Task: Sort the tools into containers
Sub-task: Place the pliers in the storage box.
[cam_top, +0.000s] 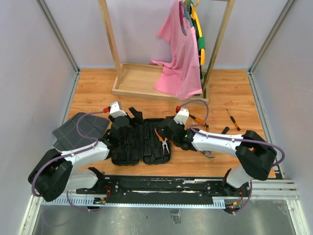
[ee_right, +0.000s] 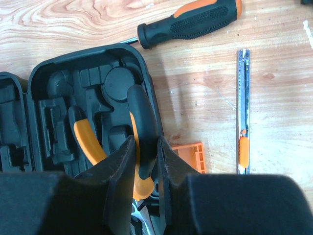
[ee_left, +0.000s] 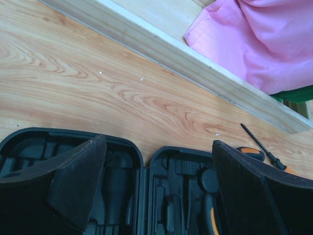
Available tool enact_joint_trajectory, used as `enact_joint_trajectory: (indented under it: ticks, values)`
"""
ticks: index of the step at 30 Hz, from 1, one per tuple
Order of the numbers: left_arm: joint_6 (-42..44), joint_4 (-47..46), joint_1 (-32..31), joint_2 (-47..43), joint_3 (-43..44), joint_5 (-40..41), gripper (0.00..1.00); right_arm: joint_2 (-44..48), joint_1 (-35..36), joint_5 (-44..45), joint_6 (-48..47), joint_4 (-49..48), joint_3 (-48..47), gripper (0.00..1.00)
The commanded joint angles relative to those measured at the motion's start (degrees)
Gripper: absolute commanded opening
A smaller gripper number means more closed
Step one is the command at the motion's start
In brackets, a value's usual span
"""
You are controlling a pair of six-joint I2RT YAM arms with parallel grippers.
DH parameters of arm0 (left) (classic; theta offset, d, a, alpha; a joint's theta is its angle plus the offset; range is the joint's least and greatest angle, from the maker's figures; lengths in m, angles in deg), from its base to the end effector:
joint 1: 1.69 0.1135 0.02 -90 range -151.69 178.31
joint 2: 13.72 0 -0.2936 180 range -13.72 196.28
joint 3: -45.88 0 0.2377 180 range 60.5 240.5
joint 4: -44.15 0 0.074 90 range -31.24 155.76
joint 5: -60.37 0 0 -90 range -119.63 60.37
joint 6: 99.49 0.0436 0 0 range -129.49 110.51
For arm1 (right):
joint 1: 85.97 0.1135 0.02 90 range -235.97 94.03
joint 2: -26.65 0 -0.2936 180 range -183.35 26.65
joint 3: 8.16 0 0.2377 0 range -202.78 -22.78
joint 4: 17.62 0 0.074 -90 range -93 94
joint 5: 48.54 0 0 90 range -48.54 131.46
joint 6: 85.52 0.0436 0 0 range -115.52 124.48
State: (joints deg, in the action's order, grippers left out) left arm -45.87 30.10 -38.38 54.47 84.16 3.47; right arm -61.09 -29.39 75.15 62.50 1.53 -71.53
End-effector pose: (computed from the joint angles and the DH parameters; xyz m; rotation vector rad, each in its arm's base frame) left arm 0.1933 -0.1143 0.2374 -0.3933 1.7745 -0.3741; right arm 0.1881 0.2412 0.2329 0.3131 2.1924 0.4344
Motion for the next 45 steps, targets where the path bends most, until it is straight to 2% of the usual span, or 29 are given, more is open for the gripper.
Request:
enact_joint_trajectory:
  ticks: [1, 11, 17, 24, 32, 38, 45]
  values:
    - [0.2, -2.2, 0.6, 0.7, 0.4, 0.1, 0.93, -1.5, -1.2, 1.8, -1.9, -0.6, -3.2, 0.06]
    - [0.3, -2.2, 0.6, 1.0, 0.7, -0.3, 0.92, -4.3, -1.2, 1.2, -2.1, 4.8, -7.5, 0.15]
    - [0.2, -2.3, 0.6, 1.1, 0.8, -0.5, 0.92, -3.9, -1.2, 1.5, -6.7, 5.0, -8.0, 0.23]
    - [0.3, -2.2, 0.6, 1.0, 0.8, -0.3, 0.92, -2.9, -1.1, -3.2, -14.4, 1.5, -7.5, 0.56]
    - [0.1, -2.0, 0.6, 1.0, 0.9, -0.4, 0.92, -0.5, -1.3, -7.4, -22.1, -2.2, -5.9, 0.71]
    - [-2.0, -0.8, 1.7, 0.6, 0.7, -0.8, 0.92, -2.6, -1.9, -18.5, -31.1, -1.0, -8.5, 0.76]
    - [-9.5, 0.5, 10.5, 2.6, -0.3, -10.8, 0.91, -6.6, -1.9, -19.5, -32.9, 1.8, -12.0, 0.79]
